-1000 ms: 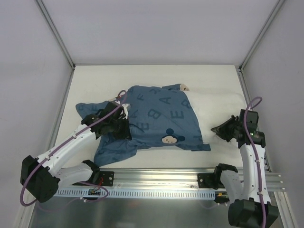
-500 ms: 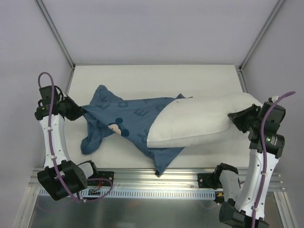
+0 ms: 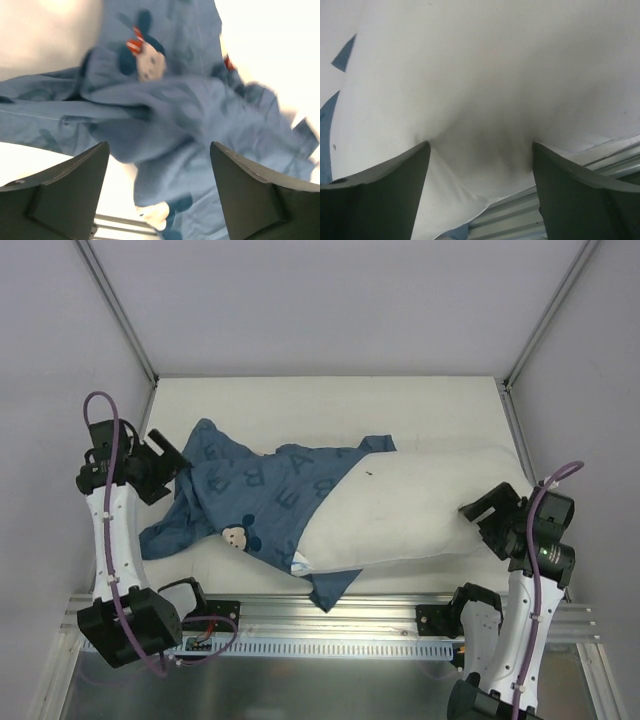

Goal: Remove the pillowcase from the pillow

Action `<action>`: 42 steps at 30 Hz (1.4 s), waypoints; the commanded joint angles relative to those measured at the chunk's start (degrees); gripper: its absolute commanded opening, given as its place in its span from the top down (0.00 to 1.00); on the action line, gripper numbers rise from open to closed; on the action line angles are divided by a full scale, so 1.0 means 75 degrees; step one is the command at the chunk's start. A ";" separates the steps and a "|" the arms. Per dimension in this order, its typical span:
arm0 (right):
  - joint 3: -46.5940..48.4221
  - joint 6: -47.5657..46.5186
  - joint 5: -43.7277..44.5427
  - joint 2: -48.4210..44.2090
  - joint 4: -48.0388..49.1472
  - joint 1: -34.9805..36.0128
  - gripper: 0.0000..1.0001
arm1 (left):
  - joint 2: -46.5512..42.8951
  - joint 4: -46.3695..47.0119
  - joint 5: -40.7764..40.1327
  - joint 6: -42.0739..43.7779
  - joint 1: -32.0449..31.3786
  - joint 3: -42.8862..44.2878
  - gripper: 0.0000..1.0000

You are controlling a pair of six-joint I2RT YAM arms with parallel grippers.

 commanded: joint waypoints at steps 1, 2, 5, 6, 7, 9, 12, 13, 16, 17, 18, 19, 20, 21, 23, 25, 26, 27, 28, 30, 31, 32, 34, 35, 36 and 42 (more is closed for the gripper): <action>0.0939 -0.0176 0.0068 -0.0105 0.0071 0.0138 0.13 | -0.0373 0.0007 -0.1026 0.0210 -0.1318 0.0624 0.15; 0.1207 -0.0105 0.0022 -0.0106 0.0105 0.0162 0.12 | -0.0292 -0.0005 -0.1170 0.0233 -0.1692 0.0742 0.14; 0.1595 0.0141 -0.0236 -0.0083 0.0327 0.0373 0.09 | 0.0128 -0.0134 -0.1873 0.0199 -0.3379 0.1246 0.13; 0.1713 0.0177 -0.0248 -0.0059 0.0363 0.0559 0.08 | 0.0282 -0.0204 -0.2014 0.0117 -0.3801 0.1502 0.13; 0.1818 0.0235 -0.0167 -0.0024 0.0410 0.0677 0.07 | 0.0666 -0.0204 -0.2282 0.0081 -0.4571 0.1633 0.13; 0.2110 0.0259 -0.0003 0.0023 0.0562 0.1179 0.05 | 0.1125 -0.0228 -0.2401 -0.0035 -0.5220 0.2088 0.13; 0.2509 0.0224 0.0349 0.0443 0.0656 0.2219 0.04 | 0.2214 -0.0228 -0.2507 -0.0106 -0.6101 0.2907 0.12; 0.2627 0.0177 0.0663 0.0642 0.0656 0.2573 0.04 | 0.2809 -0.0228 -0.2530 -0.0106 -0.6242 0.3143 0.12; 0.3236 -0.0150 0.1671 0.1719 0.0237 0.4412 0.03 | 0.3911 -0.0251 -0.2239 -0.0071 -0.6652 0.4046 0.12; 0.3434 -0.0302 0.2451 0.2407 0.0084 0.5356 0.01 | 0.4160 -0.0263 -0.2110 -0.0083 -0.6711 0.4477 0.12; 0.3808 -0.0373 0.2679 0.2785 -0.0080 0.5783 0.01 | 0.4580 -0.0263 -0.2074 -0.0083 -0.6770 0.4644 0.12; 0.3951 -0.0409 0.2890 0.3148 -0.0395 0.6124 0.01 | 0.4770 -0.0286 -0.2062 -0.0095 -0.6840 0.4820 0.12; 0.4057 -0.0409 0.3148 0.3767 -0.0491 0.6696 0.00 | 0.4957 -0.0298 -0.1714 -0.0106 -0.6864 0.5111 0.12; 0.4069 -0.0386 0.3197 0.4017 -0.0539 0.6910 0.01 | 0.5296 -0.0310 -0.1594 -0.0141 -0.6887 0.5184 0.12; 0.3848 -0.0222 0.3163 0.4485 -0.0295 0.7297 0.00 | 0.5718 -0.0403 -0.1174 -0.0130 -0.6911 0.5359 0.12; 0.3205 -0.0093 0.3080 0.4686 0.0244 0.7509 0.01 | 0.5931 -0.0462 -0.1043 -0.0130 -0.6969 0.5372 0.15; 0.2993 -0.0046 0.2953 0.4768 0.0420 0.7626 0.02 | 0.6013 -0.0462 -0.0984 -0.0095 -0.7016 0.5303 0.24; 0.2771 0.0070 0.2916 0.4920 0.0724 0.7639 0.03 | 0.6141 -0.0462 -0.0891 -0.0083 -0.7028 0.5244 0.32; 0.2374 0.0106 0.2858 0.4991 0.0877 0.7639 0.10 | 0.6166 -0.0462 -0.0855 -0.0071 -0.7040 0.5185 0.42; 0.2067 0.0084 0.2612 0.5143 0.1286 0.7651 0.25 | 0.6178 -0.0462 -0.0889 -0.0048 -0.7017 0.5056 0.96; 0.1891 0.0060 0.2542 0.5179 0.1382 0.7639 0.59 | 0.6143 -0.0485 -0.0913 -0.0059 -0.7017 0.5021 1.00; 0.1878 0.0048 0.2576 0.5214 0.1418 0.7639 0.80 | 0.6015 -0.0486 -0.0960 -0.0071 -0.7005 0.5009 1.00; 0.2006 -0.0022 0.2728 0.5192 0.1313 0.7639 0.99 | 0.5827 -0.0486 -0.1159 -0.0106 -0.6900 0.4974 1.00; 0.2088 -0.0022 0.3088 0.5110 0.1127 0.7639 0.99 | 0.5571 -0.0497 -0.1194 -0.0118 -0.6841 0.4939 1.00; 0.2158 -0.0034 0.3312 0.4993 0.1021 0.7628 0.99 | 0.5406 -0.0486 -0.1218 -0.0141 -0.6597 0.4915 1.00; 0.2441 -0.0022 0.4264 0.3155 0.0388 0.6820 0.99 | 0.4351 -0.0486 -0.0515 0.0233 -0.4923 0.4564 1.00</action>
